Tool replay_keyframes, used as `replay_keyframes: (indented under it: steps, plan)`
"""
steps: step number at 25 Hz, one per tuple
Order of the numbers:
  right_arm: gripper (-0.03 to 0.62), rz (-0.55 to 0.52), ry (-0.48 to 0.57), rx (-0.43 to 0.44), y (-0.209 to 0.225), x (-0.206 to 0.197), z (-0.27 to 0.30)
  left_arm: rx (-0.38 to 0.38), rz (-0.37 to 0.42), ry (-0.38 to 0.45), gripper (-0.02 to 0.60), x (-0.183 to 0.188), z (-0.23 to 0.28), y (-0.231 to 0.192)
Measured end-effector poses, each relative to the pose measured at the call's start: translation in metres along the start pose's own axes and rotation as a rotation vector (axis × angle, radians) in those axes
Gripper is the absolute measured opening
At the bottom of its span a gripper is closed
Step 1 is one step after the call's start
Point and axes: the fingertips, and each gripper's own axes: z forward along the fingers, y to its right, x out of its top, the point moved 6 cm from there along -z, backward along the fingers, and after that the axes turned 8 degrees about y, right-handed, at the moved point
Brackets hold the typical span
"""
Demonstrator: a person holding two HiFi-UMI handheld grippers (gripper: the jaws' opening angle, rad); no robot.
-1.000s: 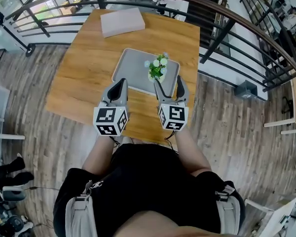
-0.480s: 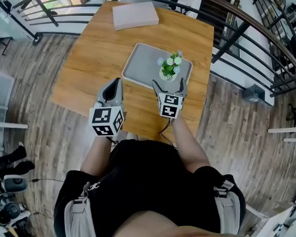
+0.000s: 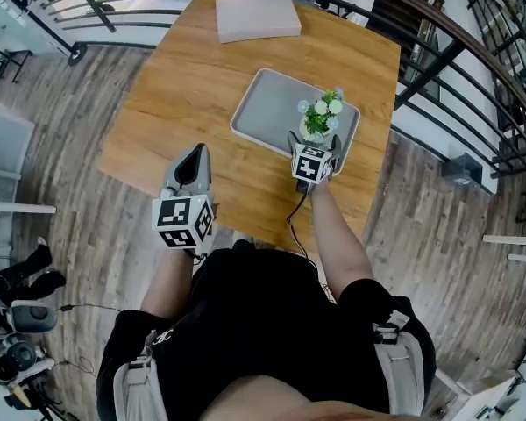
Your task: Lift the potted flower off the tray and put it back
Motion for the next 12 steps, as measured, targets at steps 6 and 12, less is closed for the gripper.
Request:
replay_keyframes:
  steps: [6, 12]
  plan:
    - [0.566, 0.076, -0.003, -0.030, 0.014, 0.001, 0.031, 0.033, 0.004, -0.042, 0.012, -0.009, -0.003, -0.011]
    - [0.566, 0.085, -0.030, -0.059, 0.023, 0.007, 0.054, 0.056, 0.003, -0.059, 0.012, -0.013, -0.003, -0.022]
